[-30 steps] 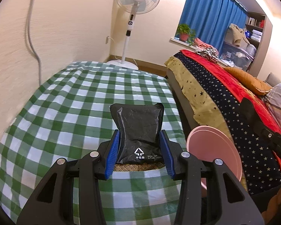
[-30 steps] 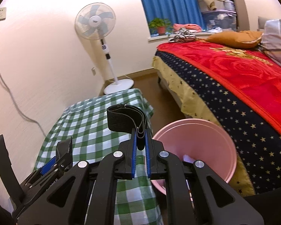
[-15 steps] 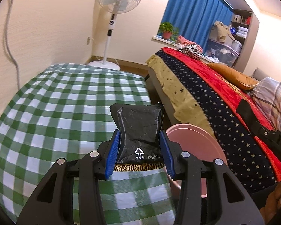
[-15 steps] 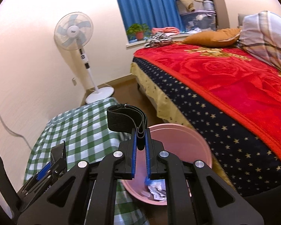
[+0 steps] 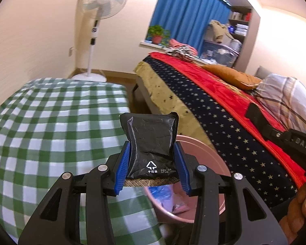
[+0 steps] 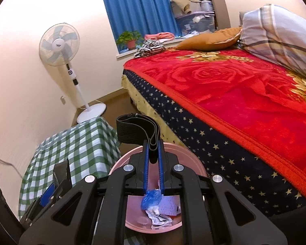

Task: Collect trash
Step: 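Carry the black pouch and strap over the pink bin with both tools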

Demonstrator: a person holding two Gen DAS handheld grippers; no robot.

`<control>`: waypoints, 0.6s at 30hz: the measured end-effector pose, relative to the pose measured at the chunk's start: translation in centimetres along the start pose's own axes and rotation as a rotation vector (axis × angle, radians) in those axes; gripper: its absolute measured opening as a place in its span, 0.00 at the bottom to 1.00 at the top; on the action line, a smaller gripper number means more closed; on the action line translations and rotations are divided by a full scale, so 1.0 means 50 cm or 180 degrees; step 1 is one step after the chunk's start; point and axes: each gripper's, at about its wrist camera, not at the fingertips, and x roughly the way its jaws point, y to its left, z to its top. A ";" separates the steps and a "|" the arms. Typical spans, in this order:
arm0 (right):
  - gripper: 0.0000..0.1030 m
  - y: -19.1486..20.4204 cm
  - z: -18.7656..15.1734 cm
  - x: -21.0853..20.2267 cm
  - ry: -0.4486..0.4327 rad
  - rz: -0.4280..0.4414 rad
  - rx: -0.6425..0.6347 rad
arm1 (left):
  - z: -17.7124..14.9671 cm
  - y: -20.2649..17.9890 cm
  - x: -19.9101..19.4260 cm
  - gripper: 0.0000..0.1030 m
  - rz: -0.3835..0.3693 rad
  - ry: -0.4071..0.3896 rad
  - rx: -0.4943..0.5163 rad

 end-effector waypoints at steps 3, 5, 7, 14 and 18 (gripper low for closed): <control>0.08 -0.003 0.000 0.012 0.0014 -0.0022 0.0001 | -0.006 -0.022 0.018 0.41 -0.0077 -0.0002 0.0094; 0.08 -0.002 -0.001 0.021 0.0021 -0.0042 0.0016 | -0.010 -0.032 0.029 0.41 -0.0103 0.0013 0.0139; 0.08 -0.005 -0.001 0.030 0.0023 -0.0063 0.0033 | -0.014 -0.041 0.043 0.41 -0.0124 0.0039 0.0174; 0.08 -0.013 -0.009 0.062 0.0061 -0.0135 0.0055 | -0.026 -0.056 0.079 0.41 -0.0175 0.0130 0.0237; 0.08 -0.015 -0.015 0.080 0.0102 -0.0164 0.0081 | -0.033 -0.061 0.099 0.41 -0.0205 0.0187 0.0235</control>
